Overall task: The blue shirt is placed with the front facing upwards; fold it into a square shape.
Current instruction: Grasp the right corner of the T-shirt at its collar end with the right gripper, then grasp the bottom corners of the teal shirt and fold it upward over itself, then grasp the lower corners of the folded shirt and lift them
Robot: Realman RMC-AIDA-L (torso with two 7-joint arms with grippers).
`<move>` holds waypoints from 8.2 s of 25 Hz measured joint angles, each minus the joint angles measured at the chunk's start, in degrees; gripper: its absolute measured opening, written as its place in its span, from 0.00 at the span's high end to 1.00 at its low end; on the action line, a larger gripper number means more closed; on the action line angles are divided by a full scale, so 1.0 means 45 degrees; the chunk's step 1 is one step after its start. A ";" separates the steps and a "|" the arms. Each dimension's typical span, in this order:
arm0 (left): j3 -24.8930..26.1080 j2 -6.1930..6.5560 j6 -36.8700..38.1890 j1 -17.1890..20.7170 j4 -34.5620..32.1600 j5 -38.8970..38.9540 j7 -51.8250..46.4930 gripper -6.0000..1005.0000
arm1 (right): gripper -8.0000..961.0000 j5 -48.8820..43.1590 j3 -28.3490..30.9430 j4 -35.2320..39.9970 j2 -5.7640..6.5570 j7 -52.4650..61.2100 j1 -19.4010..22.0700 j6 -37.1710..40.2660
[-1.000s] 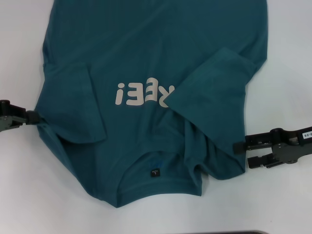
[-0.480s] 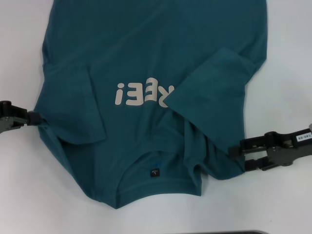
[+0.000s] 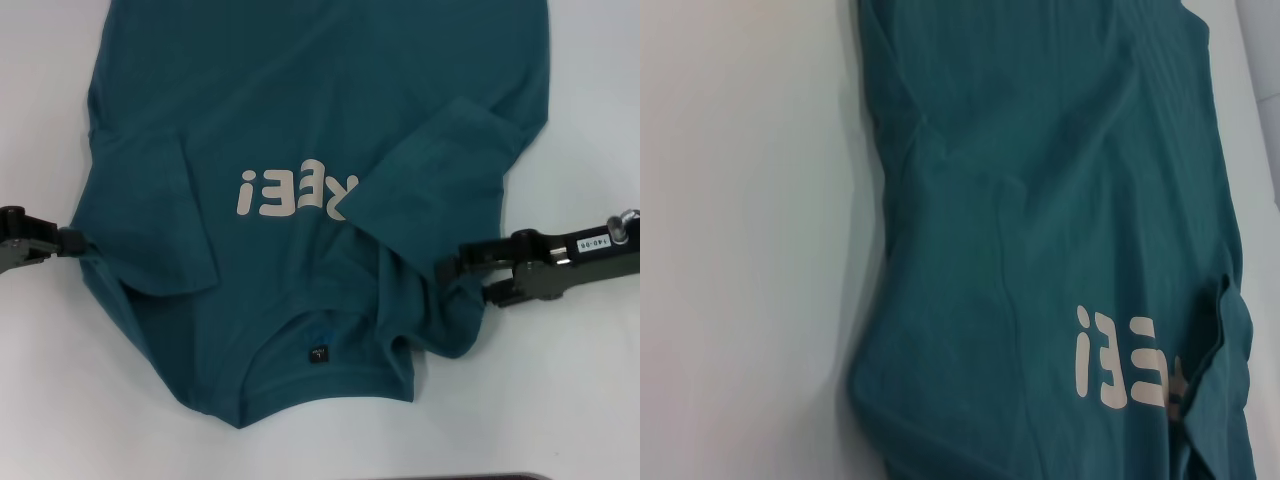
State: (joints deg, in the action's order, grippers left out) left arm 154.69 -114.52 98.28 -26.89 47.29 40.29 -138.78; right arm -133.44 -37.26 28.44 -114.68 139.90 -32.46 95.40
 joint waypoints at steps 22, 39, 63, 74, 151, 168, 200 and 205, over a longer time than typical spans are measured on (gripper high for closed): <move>0.0000 -0.0058 0.0088 -0.0040 0.0000 0.0011 -0.0008 0.99 | 0.34 -0.0407 -0.0048 0.0218 0.0200 0.0235 0.0320 0.0146; 0.0000 0.0016 0.0481 0.0008 0.0000 -0.0077 0.0085 0.99 | 0.95 -0.0608 -0.0052 0.0510 0.0393 -0.0343 0.0345 0.0310; -0.0955 0.0625 0.2211 0.0230 0.0803 -0.2963 0.0326 0.99 | 0.97 -0.3290 0.0025 0.2006 0.1404 -0.0348 0.1210 0.1721; -0.0967 0.0621 0.2242 0.0285 0.1024 -0.3134 0.0627 0.99 | 0.97 -0.3575 0.0188 0.2896 0.1234 -0.0116 0.1322 0.2069; -0.4265 -0.0727 -1.3648 -0.6524 -0.2569 -0.1434 -0.1887 0.99 | 0.96 -0.0436 -0.1714 0.1714 0.0493 -0.1258 -0.3243 -1.1977; -0.5056 -0.0902 -1.3994 -0.6375 -0.2753 -0.1490 -0.1808 0.99 | 0.96 -0.0456 -0.3067 0.1432 0.0084 -0.1610 -0.3307 -1.3647; -0.1490 -0.0233 -0.3224 -0.1026 -0.1122 0.5487 0.0840 0.18 | 0.12 0.6677 0.0964 0.2144 0.0492 -0.6652 0.1901 0.1377; -0.1710 -0.0419 -0.4313 -0.0910 -0.1303 0.5341 0.0865 0.18 | 0.12 0.6635 0.0977 0.1523 0.0129 -0.7473 0.2514 0.0392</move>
State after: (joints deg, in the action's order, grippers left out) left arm 146.99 -116.41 78.87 -30.99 41.42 64.33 -134.89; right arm -103.59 -32.86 35.30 -114.10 106.27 -21.15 97.16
